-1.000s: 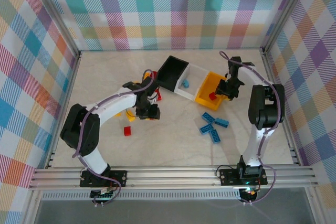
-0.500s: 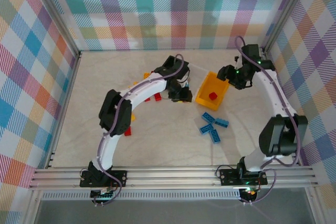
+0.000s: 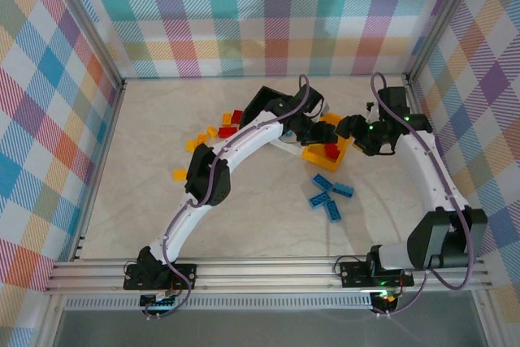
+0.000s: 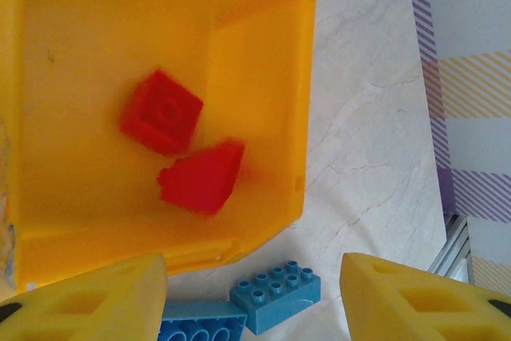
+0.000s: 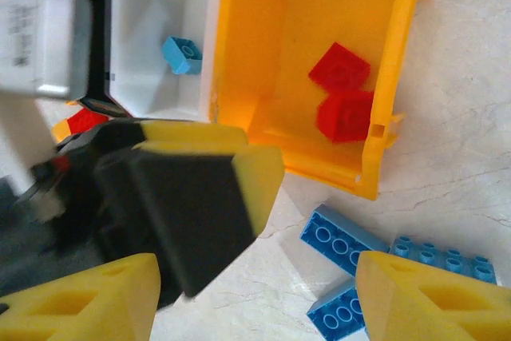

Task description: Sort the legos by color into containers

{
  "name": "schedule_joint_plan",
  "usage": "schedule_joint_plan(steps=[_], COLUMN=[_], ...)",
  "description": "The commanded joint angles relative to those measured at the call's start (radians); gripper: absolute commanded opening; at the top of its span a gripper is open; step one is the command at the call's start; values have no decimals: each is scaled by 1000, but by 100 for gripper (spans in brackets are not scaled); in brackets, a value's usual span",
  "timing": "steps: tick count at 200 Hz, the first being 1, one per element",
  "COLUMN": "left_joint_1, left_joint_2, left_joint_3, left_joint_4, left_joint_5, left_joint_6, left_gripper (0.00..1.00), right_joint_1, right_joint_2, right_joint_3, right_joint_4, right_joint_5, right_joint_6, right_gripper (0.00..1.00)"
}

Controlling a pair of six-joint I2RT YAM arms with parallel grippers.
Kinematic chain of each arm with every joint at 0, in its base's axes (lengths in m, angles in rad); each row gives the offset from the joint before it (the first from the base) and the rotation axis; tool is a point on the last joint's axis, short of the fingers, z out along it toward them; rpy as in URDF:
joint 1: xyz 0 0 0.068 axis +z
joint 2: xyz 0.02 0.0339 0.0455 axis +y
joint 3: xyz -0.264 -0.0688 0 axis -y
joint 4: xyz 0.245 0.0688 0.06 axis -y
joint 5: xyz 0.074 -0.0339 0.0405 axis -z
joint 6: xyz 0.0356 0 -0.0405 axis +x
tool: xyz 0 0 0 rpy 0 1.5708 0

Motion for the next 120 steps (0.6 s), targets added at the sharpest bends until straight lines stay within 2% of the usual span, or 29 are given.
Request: schedule_joint_plan(steps=[1, 31, 49, 81, 101, 120], left_joint_1=[-6, -6, -6, 3, 23, 48], left_joint_2=[2, -70, -145, -347, -498, -611], left_joint_3=[26, -7, -64, -297, -500, -659], left_joint_4=[-11, -79, -149, -206, -170, -152], left_joint_5=[11, -47, -125, -282, -318, -331], left_joint_6=[-7, 42, 79, 146, 151, 146], left_gripper=[61, 62, 63, 66, 69, 70], right_joint_1=[-7, -7, -6, -5, -6, -6], right_joint_2=[-55, -71, -117, -209, -177, -95], right_joint_3=[-14, -14, -110, -355, -436, -440], right_joint_4=[-52, -290, -361, -287, -196, -110], right_joint_5=[32, 139, 159, 119, 87, 81], right_joint_6=[2, 23, 94, 236, 277, 260], right_gripper=[67, 67, 67, 71, 72, 72])
